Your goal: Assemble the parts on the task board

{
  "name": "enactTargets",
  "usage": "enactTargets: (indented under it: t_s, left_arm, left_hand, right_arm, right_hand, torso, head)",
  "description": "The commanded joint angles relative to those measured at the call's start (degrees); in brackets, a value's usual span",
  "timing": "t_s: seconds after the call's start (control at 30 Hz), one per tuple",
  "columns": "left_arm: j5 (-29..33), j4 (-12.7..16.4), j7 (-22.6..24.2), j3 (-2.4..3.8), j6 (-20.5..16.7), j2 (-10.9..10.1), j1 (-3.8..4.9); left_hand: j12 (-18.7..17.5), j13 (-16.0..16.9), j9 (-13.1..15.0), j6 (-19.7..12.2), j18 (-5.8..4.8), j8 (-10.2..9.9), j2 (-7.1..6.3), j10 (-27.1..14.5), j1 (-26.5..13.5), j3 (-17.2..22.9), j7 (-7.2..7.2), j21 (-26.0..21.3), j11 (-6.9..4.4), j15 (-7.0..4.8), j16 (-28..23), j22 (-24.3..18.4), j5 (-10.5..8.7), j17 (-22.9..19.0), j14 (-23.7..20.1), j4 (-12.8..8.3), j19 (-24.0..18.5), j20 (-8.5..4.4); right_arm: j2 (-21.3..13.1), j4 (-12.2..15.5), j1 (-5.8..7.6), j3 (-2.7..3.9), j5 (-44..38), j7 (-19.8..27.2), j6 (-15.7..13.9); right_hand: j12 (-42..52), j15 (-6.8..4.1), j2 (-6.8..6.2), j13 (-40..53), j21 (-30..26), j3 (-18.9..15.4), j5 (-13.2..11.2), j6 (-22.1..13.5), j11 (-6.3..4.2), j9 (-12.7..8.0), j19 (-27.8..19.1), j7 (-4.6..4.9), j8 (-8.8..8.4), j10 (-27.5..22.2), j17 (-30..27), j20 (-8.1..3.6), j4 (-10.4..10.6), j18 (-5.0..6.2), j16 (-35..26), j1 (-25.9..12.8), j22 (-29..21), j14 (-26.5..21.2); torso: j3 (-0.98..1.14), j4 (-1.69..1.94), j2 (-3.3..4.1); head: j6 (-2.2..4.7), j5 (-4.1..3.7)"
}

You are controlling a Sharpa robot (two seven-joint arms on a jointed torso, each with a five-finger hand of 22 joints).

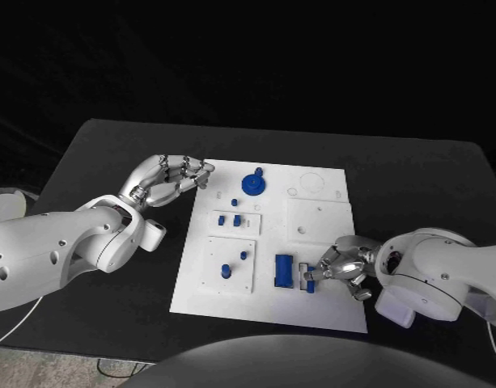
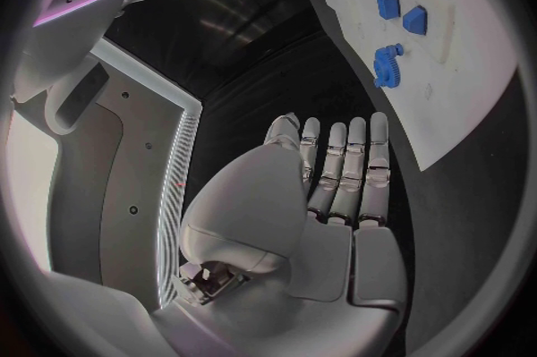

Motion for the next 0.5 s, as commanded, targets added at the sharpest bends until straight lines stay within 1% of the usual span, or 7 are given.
enactTargets:
  t_s: [0.03,0.3,0.33,0.4,0.5]
  left_arm:
    - [0.6,-0.1,1.4,0.03,0.4,0.2,-0.01]
    - [0.6,-0.6,0.0,0.03,1.9,0.6,-0.01]
    - [0.6,-0.7,-0.1,0.03,2.0,0.7,-0.01]
    - [0.6,-0.8,-0.3,0.02,2.3,0.8,-0.01]
    - [0.6,-1.0,-0.7,0.02,2.5,0.9,-0.01]
  left_hand:
    - [-0.1,0.0,-0.1,-0.1,-0.58,-0.1,0.15,-0.1,-0.3,-0.2,-0.34,-0.3,-0.08,0.02,-0.2,-0.1,0.06,-0.1,-0.3,-0.1,-0.4,0.07]
    - [0.0,0.0,-0.1,0.0,-0.58,-0.1,0.35,-0.2,0.1,0.0,-0.38,-0.4,-0.02,0.06,0.0,-0.1,0.11,0.0,-0.2,-0.2,-0.3,0.1]
    - [0.0,0.0,-0.1,0.0,-0.58,-0.1,0.38,-0.2,0.1,0.1,-0.38,-0.5,-0.02,0.07,0.0,-0.1,0.12,0.0,-0.1,-0.2,-0.3,0.11]
    - [0.0,0.0,-0.1,0.0,-0.58,-0.1,0.43,-0.2,0.2,0.1,-0.38,-0.5,0.0,0.08,0.0,-0.1,0.13,0.0,-0.1,-0.2,-0.2,0.12]
    - [0.0,0.0,-0.1,0.0,-0.58,-0.1,0.48,-0.2,0.4,0.2,-0.37,-0.5,0.02,0.1,0.1,-0.1,0.15,0.0,-0.1,-0.2,-0.2,0.13]
  right_arm:
    - [0.4,-0.1,-0.17,-0.02,-5.0,0.1,0.2]
    - [0.8,0.0,-0.23,-0.01,-6.7,0.0,0.3]
    - [0.8,0.0,-0.24,-0.01,-6.8,0.0,0.3]
    - [0.8,0.1,-0.24,-0.01,-6.8,0.0,0.3]
    - [0.9,0.1,-0.24,-0.01,-6.9,0.0,0.2]
  right_hand:
    - [0.2,0.18,-0.08,15.0,-0.4,4.5,-0.3,-0.2,0.1,-0.1,-0.3,0.0,0.43,6.0,6.6,0.21,-4.4,0.38,-0.2,-1.0,7.5,4.4]
    - [0.2,0.09,0.15,15.0,-0.6,3.0,-2.4,-0.1,-0.04,-0.1,-0.3,-0.21,1.04,6.0,6.5,0.19,-3.6,0.4,-0.3,-2.2,7.4,4.4]
    - [0.2,0.07,0.18,15.0,-0.6,2.8,-3.0,-0.1,-0.07,-0.1,-0.3,-0.24,1.15,6.0,6.5,0.18,-3.4,0.4,-0.3,-2.4,7.4,4.4]
    - [0.2,0.07,0.21,15.0,-0.6,2.0,-5.1,-0.1,-0.07,-0.1,-0.3,-0.25,1.34,6.0,6.5,0.16,-2.8,0.4,-0.3,-3.2,7.4,4.4]
    - [0.2,0.13,0.05,15.0,-0.6,0.8,-6.8,-0.1,0.03,-0.3,-0.3,-0.14,1.45,6.0,6.4,0.18,-1.4,0.38,-0.3,-4.9,7.4,4.4]
  torso:
    - [0.02,0.01,0.03]
    - [0.0,-0.01,0.1]
    - [-0.02,-0.01,0.11]
    - [-0.01,0.0,0.08]
    - [0.0,0.02,0.07]
  head:
    - [0.0,0.1]
    - [0.0,0.13]
    - [0.0,0.12]
    - [0.0,0.1]
    - [0.0,0.16]
